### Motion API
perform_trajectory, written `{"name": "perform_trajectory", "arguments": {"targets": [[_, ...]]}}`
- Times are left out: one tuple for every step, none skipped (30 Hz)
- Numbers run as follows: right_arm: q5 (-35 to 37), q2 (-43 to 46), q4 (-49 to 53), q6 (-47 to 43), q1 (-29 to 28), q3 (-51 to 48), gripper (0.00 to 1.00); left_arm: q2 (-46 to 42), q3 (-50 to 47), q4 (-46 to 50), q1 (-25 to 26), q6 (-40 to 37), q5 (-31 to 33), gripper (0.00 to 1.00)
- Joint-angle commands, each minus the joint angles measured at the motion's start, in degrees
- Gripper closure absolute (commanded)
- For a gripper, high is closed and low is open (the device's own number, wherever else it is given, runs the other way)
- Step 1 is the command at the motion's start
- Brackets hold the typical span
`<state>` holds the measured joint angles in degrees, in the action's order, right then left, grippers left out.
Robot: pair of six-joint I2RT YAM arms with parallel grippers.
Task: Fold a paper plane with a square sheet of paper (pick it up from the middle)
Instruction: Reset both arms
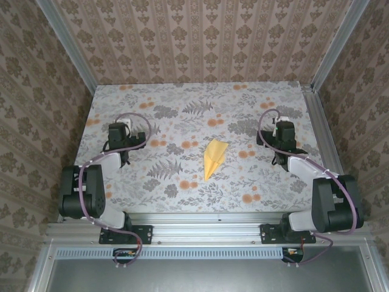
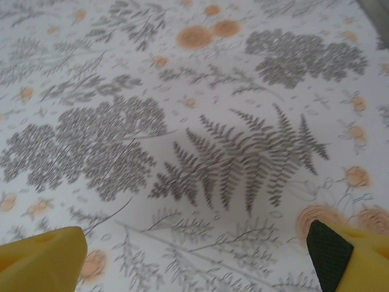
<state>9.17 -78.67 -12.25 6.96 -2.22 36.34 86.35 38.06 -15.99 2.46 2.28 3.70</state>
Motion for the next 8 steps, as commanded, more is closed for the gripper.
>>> {"name": "perform_trajectory", "arguments": {"targets": [[-0.51, -3.14, -9.96, -1.55, 1.38, -0.74, 0.03, 0.42, -0.74, -4.55, -0.64, -2.65, 0.5, 0.0], [-0.9, -3.75, -10.55, -1.56, 1.67, -0.87, 0.03, 0.62, -0.56, -4.56, -0.71, -2.71, 0.51, 0.0], [-1.13, -4.27, -11.74, -1.81, 1.86, -1.13, 0.03, 0.66, -0.37, -4.35, -0.86, -2.72, 0.17, 0.0], [-1.17, -4.67, -12.69, -2.02, 2.0, -1.32, 0.02, 0.68, -0.39, -4.23, -0.89, -2.64, 0.03, 0.0], [-1.32, -4.98, -13.08, -2.19, 2.08, -1.2, 0.02, 0.75, -0.42, -4.28, -1.02, -2.64, 0.07, 0.0], [-1.58, -5.49, -12.8, -2.15, 2.21, -0.75, 0.02, 0.72, -0.38, -4.39, -1.02, -2.66, -0.02, 0.0], [-1.91, -5.92, -12.06, -1.96, 2.45, -0.08, 0.02, 0.73, -0.41, -4.34, -0.89, -2.88, -0.25, 0.0], [-2.17, -6.2, -11.99, -1.92, 2.56, 0.11, 0.02, 0.51, -0.48, -4.24, -0.91, -2.96, -0.5, 0.0]]}}
